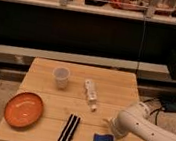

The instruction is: Wipe the white sponge on the table

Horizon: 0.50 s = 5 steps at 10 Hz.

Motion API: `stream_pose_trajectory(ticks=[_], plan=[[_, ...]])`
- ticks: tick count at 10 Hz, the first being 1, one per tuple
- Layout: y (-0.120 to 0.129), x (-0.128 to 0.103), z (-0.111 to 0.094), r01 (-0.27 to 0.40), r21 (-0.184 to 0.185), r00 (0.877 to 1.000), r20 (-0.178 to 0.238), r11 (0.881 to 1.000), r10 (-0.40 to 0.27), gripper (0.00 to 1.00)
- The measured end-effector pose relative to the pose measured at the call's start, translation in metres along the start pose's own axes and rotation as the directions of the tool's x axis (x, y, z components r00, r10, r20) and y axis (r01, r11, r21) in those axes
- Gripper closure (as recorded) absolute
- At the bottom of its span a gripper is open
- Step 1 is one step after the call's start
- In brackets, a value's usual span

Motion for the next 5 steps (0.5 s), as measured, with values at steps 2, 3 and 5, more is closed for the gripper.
stream_pose_trajectory(ticks=[2,3,5], plan=[[0.0,-0.001,0.013,0.028,-0.001,1.0,0.0,1.0,-0.028,0.2],[-0.001,-0.003,0.017,0.043,-0.005,0.999,-0.002,0.999,-0.043,0.2],[-0.001,-0.004,0.017,0.049,-0.01,0.999,-0.002,0.999,-0.049,0.2]])
